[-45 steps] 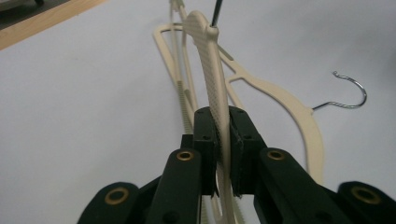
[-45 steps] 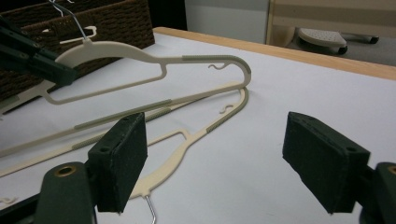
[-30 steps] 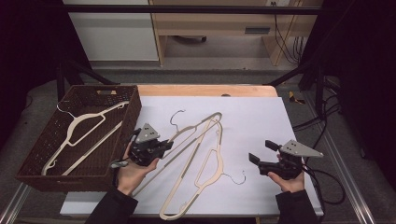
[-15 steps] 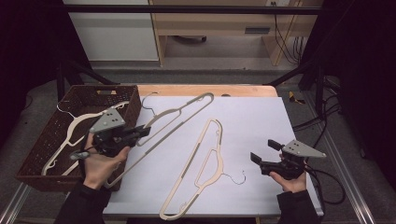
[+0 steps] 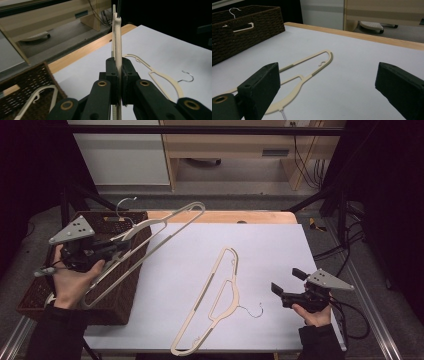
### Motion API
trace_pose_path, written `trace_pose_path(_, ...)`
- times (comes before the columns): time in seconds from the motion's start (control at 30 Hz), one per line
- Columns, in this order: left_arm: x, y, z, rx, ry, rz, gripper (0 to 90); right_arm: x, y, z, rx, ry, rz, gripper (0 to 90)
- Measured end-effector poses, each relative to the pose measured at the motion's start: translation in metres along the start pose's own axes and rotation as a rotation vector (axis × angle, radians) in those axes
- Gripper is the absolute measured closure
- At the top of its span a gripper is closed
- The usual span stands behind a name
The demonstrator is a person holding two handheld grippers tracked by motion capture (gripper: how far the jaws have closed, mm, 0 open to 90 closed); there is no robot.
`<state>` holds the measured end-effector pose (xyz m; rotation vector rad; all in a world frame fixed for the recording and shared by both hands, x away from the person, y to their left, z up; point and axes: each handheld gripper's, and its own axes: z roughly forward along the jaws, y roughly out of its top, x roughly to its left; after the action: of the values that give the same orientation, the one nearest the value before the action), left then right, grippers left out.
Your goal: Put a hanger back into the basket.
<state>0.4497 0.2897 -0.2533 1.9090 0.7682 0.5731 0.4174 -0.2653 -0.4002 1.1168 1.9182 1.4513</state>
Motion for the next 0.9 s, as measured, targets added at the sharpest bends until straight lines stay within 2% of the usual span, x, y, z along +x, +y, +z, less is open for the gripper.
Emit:
trace_pose_path(0.1, 0.012, 0.000, -0.007, 0.003, 0.023, -0.001, 86.2, 0.000, 0.000, 0.000, 0.002, -0.002, -0.001, 5.2)
trace_pose_path(0.3, 0.035, -0.005, -0.021, -0.004, 0.035, 0.005, 86.2, 0.000, 0.000, 0.001, 0.006, -0.004, 0.000, 4.6)
trace_pose_path(0.37, 0.043, -0.008, -0.026, 0.003, 0.050, -0.007, 86.1, 0.000, -0.001, 0.001, 0.008, -0.005, 0.001, 4.6)
trace_pose_path(0.57, 0.072, -0.020, -0.036, 0.022, 0.094, -0.009, 86.1, 0.000, -0.001, 0.002, 0.012, -0.004, -0.002, 4.6)
trace_pose_path(0.77, 0.097, -0.040, -0.042, 0.016, 0.128, -0.064, 86.1, 0.000, -0.001, 0.002, 0.019, -0.004, -0.005, 4.5)
trace_pose_path(0.9, 0.112, -0.052, -0.045, 0.029, 0.148, -0.072, 86.1, 0.000, -0.001, 0.003, 0.019, -0.006, -0.009, 4.4)
